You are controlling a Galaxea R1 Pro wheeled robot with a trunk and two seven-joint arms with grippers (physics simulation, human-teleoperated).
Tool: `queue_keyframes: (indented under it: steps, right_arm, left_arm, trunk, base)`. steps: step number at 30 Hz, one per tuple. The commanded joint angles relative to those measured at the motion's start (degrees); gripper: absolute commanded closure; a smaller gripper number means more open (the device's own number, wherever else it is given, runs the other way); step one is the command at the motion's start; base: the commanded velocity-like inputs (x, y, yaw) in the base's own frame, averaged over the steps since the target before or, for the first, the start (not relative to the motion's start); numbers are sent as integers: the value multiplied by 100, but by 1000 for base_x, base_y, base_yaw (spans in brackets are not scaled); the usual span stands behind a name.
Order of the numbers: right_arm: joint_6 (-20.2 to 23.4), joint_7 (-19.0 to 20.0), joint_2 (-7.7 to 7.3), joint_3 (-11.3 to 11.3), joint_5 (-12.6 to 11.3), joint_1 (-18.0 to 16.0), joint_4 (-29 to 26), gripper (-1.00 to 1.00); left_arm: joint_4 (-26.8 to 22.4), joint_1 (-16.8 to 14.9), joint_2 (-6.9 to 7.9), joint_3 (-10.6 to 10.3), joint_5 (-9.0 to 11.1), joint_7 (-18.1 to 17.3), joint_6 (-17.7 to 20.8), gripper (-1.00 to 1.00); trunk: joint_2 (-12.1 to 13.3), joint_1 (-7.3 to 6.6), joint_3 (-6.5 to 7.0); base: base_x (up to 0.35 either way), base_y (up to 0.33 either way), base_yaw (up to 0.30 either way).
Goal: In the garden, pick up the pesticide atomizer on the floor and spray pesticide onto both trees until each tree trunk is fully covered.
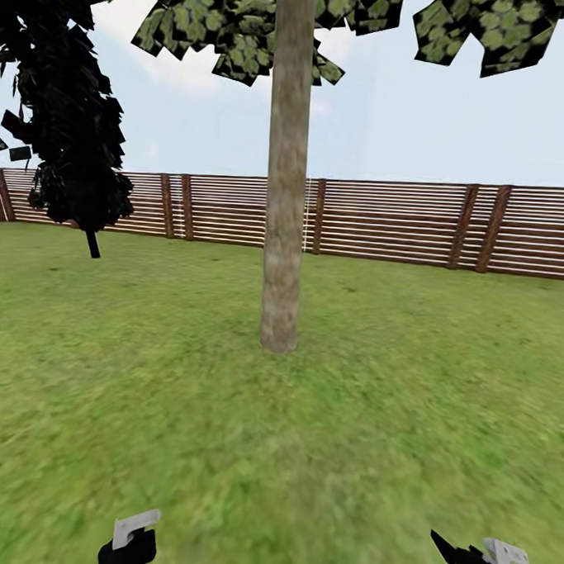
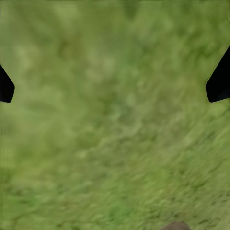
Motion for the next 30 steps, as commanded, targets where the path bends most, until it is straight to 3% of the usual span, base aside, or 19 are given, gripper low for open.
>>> queue_keyframes:
  steps: [1, 17, 22, 24, 26, 28, 30]
  right_arm:
    - [0, 0, 0, 0, 0, 1, 0, -100]
    - [-1, -18, -2, 7, 21, -1, 9, -100]
    - [0, -25, 3, 1, 3, -2, -19, -100]
    - [28, -25, 7, 6, 1, -1, -42, -100]
    - [62, -21, 8, 8, -4, -2, -49, -100]
    - [81, -14, 9, 9, -8, -2, -52, -100]
    - [92, -5, 4, 9, -9, -1, -53, -100]
  left_arm:
    - [0, 0, 1, -2, -2, 1, 0, 100]
    - [0, 0, 6, 3, -5, 1, 2, 100]
    - [-35, -41, 10, -4, -102, -11, 15, 100]
    - [-69, -82, 14, -65, -442, -15, 30, 100]
    - [-252, -262, 15, -104, -968, -10, 94, 100]
    - [-778, -520, 20, -120, -1521, -8, 408, 100]
    - [-1442, -732, 31, -124, -1715, -7, 729, 100]
  trunk:
    - [0, 0, 0]
    - [0, 0, 0]
    - [0, 0, 0]
    - [0, 0, 0]
    - [0, 0, 0]
    - [0, 0, 0]
    - [0, 0, 0]
  base:
    - [338, 0, 138]
    - [338, 0, 9]
    - [338, 0, 0]
    - [338, 0, 0]
    - [338, 0, 0]
    - [338, 0, 0]
    - [338, 0, 0]
